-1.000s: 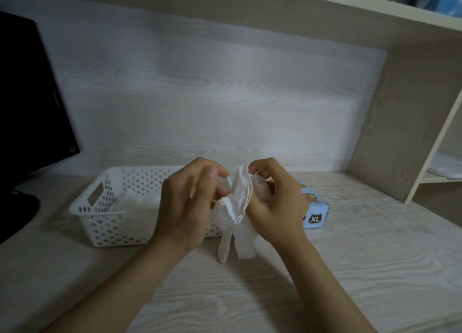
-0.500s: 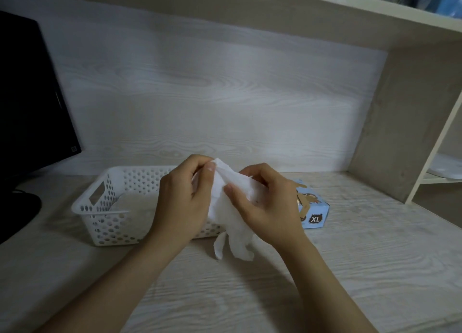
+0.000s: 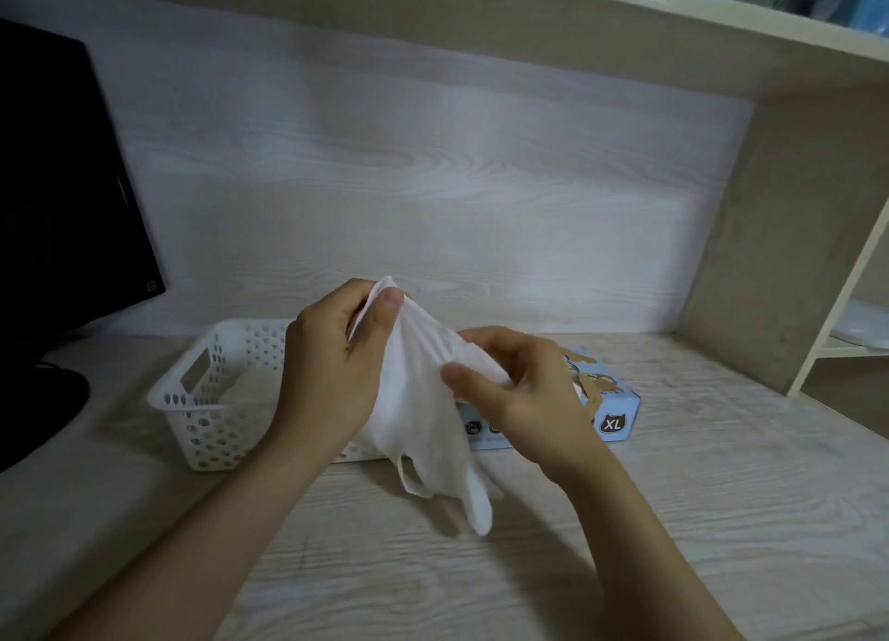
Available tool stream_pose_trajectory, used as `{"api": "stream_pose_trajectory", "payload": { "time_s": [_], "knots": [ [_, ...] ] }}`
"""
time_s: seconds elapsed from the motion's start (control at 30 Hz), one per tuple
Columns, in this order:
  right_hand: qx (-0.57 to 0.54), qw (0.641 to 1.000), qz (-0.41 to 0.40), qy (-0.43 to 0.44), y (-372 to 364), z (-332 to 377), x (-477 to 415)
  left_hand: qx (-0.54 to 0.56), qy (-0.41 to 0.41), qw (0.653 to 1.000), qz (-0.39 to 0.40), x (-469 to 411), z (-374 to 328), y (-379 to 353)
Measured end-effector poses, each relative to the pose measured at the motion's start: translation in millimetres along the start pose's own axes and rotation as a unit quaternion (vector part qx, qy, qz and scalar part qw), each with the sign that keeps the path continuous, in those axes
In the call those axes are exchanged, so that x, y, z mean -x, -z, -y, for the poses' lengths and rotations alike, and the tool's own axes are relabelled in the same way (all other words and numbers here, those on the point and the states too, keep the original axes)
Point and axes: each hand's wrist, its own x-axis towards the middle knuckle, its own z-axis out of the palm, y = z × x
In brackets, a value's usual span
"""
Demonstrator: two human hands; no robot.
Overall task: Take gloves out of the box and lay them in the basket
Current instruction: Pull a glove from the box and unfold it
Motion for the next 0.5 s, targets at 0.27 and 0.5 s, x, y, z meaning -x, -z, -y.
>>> {"api": "stream_pose_trajectory", "payload": {
  "time_s": [0.27, 0.5],
  "knots": [
    [-0.066, 0.997, -0.036, -0.013, -1.3, 4.8, -1.8, -0.009, -0.010, 1.000, -0.026, -9.0, 7.3, 7.3],
    [0.096, 0.989, -0.103, -0.048, -10.8, 7.9, -12.0, 0.011, 0.015, 1.000, 0.005, -19.9, 13.6, 19.2]
  ]
}}
